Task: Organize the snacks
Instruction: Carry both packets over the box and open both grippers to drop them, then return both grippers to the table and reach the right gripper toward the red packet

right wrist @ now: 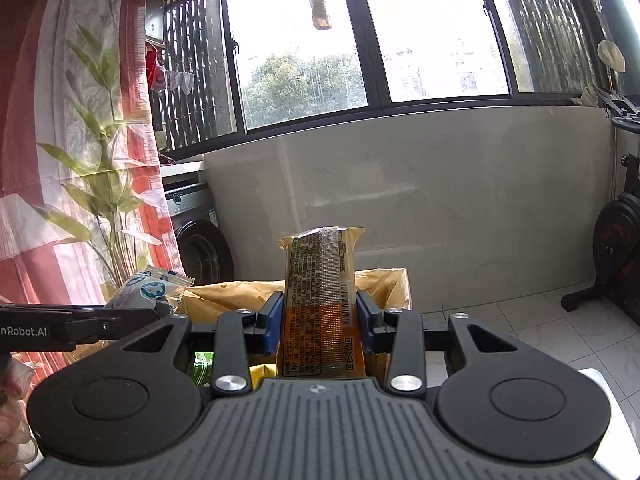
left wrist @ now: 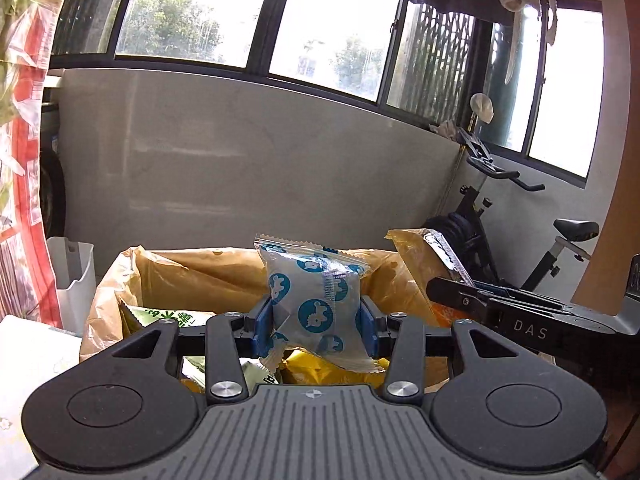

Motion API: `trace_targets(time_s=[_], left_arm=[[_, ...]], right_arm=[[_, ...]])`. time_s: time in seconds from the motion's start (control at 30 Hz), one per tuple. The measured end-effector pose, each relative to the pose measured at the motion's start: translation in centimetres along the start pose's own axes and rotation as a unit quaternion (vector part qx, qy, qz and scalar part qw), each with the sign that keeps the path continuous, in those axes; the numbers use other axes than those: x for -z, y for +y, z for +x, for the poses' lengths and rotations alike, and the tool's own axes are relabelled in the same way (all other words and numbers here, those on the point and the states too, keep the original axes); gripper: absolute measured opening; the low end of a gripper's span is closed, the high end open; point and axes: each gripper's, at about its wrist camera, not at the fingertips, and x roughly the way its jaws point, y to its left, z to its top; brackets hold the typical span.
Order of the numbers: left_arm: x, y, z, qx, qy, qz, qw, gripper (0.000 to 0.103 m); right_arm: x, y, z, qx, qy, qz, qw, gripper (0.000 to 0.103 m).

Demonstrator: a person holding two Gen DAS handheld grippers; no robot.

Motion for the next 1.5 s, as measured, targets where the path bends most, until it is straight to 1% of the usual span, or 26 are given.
trace_targets(time_s=[0.1,0.13,0.17,0.23,0.3,0.43,0.53,0.67,0.77,0.9,1.03,1.1,1.17,1.2,1.3,1.4,1.47,1.5], left_arm=[[0.1,0.1,1.2,0.0,0.0,-0.008,1.0,0.049],[0.4,0.2,1.0,-0.008,-0.008,-0.007,0.9999,0.055],[0.5,0.1,0.8,-0.012,-0.013,-0.005,0.9998,0.065],[0.6,0.0,0.1,-0.015,-0.021,0.0,0.9997,0.072],[0.8,0.2,-0.7,-0.023,-0.019,0.006,0.9995,0.072],[1.0,1.2,-2.6,-0.026,-0.012,0.0,0.9996,0.072],[1.4,1.6,-4.5,-0.025,-0.01,-0.003,0.9996,0.072],[3.1,2.6,-7.2,-0.024,-0.004,-0.001,0.9997,0.071],[4.7,2.7,-8.6,-0.027,0.006,0.002,0.9996,0.071],[7.1,3.1,-9.8,-0.031,0.024,-0.004,0.9992,0.071],[9.2,3.6,-10.6,-0.032,0.036,-0.022,0.9986,0.071],[10.2,3.6,-10.8,-0.035,0.043,-0.021,0.9982,0.071],[11.2,3.7,-11.1,-0.036,0.05,-0.023,0.9978,0.071],[11.8,3.7,-11.1,-0.035,0.056,-0.024,0.9975,0.071],[13.2,3.9,-11.2,-0.036,0.072,-0.029,0.9964,0.071],[14.6,4.3,-11.2,-0.036,0.09,-0.04,0.9945,0.07],[15.5,4.8,-11.0,-0.034,0.105,-0.05,0.9926,0.063],[16.0,5.0,-11.0,-0.035,0.113,-0.054,0.9915,0.062]], right_arm=[[0.4,-0.2,0.9,0.003,0.01,-0.002,1.0,0.04],[0.5,-0.3,1.0,0.001,0.014,-0.002,1.0,0.041],[0.6,-0.4,1.1,0.0,0.018,-0.001,1.0,0.042],[0.7,-0.6,0.6,0.006,0.015,0.001,1.0,0.05],[0.7,-0.8,-0.1,0.006,0.006,0.007,1.0,0.053],[1.2,-0.9,-2.3,-0.003,0.0,0.024,1.0,0.053],[1.7,-0.3,-4.3,-0.008,-0.005,0.019,1.0,0.053],[3.0,1.0,-7.2,-0.016,-0.01,0.002,1.0,0.053],[4.9,1.7,-9.2,-0.017,-0.003,-0.006,1.0,0.053],[8.1,2.2,-10.9,-0.011,0.031,0.006,0.999,0.053],[11.7,2.8,-11.9,0.014,0.072,0.003,0.997,0.053],[13.7,2.7,-12.2,0.021,0.101,0.018,0.995,0.053],[15.1,2.6,-12.4,0.029,0.129,0.035,0.991,0.053],[16.0,2.6,-12.5,0.038,0.15,0.044,0.987,0.053],[18.0,2.7,-12.8,0.056,0.194,0.053,0.978,0.053],[19.3,2.3,-12.9,0.075,0.224,0.084,0.968,0.053],[19.9,1.7,-12.6,0.073,0.238,0.126,0.96,0.053],[20.2,1.4,-12.5,0.072,0.244,0.142,0.957,0.053]])
